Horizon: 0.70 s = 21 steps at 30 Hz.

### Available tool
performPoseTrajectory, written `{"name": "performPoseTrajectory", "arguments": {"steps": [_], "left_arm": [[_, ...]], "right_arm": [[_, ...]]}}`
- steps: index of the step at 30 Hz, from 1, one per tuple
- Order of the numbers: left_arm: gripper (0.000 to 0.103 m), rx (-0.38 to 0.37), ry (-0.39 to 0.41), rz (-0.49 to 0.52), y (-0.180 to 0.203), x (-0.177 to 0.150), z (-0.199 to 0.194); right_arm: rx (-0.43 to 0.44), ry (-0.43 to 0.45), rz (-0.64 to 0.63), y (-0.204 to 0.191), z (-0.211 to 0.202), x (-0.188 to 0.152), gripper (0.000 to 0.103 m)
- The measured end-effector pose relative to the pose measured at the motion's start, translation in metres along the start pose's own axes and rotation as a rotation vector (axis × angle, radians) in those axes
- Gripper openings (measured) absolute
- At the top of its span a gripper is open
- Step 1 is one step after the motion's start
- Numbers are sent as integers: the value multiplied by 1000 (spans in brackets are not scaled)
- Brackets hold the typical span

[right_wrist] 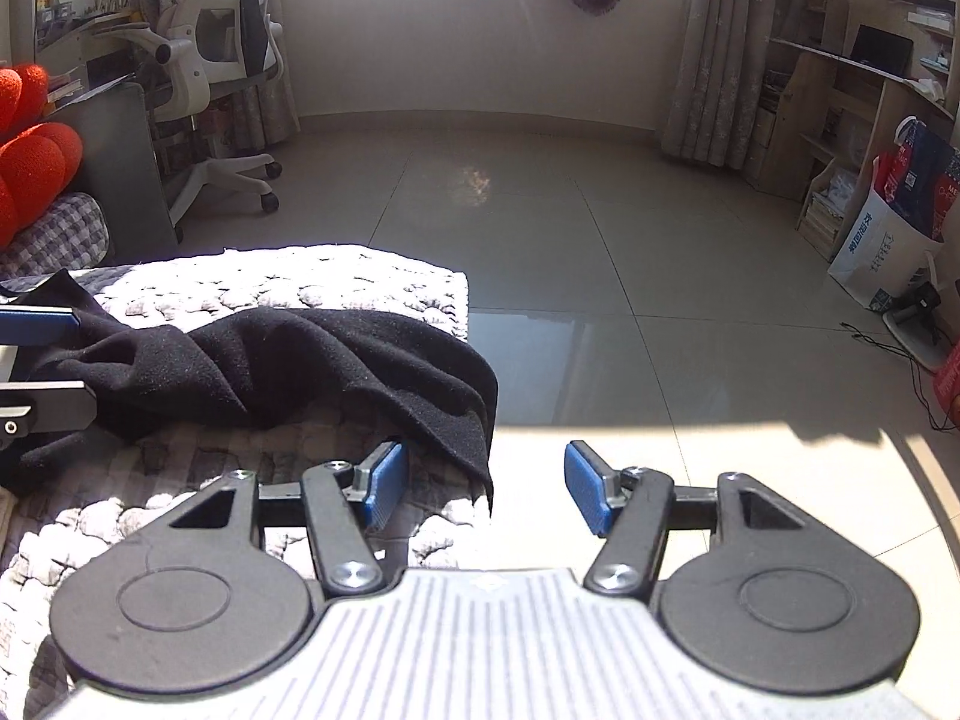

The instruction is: Fold clothes

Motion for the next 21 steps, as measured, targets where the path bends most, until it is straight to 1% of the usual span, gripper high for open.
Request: {"name": "performPoseTrajectory", "arguments": {"steps": [3, 4, 5, 6, 7, 8, 9, 15, 17, 18, 20, 21], "left_arm": [[56, -4, -4, 12, 7, 3, 10], [53, -6, -4, 12, 9, 5, 13], [51, -7, -3, 11, 10, 6, 15], [43, -6, -1, 6, 10, 7, 16], [25, -8, 0, -9, 9, 7, 17], [13, -11, 1, -28, 8, 6, 17], [5, -13, 8, -52, 6, 6, 16], [4, 4, 127, -104, -3, 9, -4], [4, 2, 154, -123, -6, 15, -9], [4, 2, 157, -129, -7, 17, -9], [4, 26, 151, -132, -8, 20, -2], [4, 40, 147, -133, -8, 21, 1]], "right_arm": [[-6, 32, -2, 1, -3, 2, 61], [-11, 43, -3, 1, -6, 2, 57], [-15, 55, -3, 1, -8, 3, 50], [-20, 66, -4, 2, -11, 3, 42], [-25, 78, -4, 2, -14, 3, 20], [-29, 90, -5, 2, -16, 4, 5], [-34, 101, -5, 2, -19, 4, 3], [-63, 170, -10, 4, -35, 7, 2], [-84, 160, -72, -1, -45, 18, 2], [-88, 148, -100, -3, -48, 24, 2], [-96, 124, -154, -7, -52, 36, 2], [-105, 107, -141, -1, -40, 40, 2]]}}
Point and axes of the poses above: each gripper's, at about its wrist camera, not at the fingertips, and z roughly the way its jaws point, y to its right, x to its top, the point moved 3 cm from there along z, roughly the way its jaws point, and after that the axes turned 12 degrees about x, right-handed, at the moved point
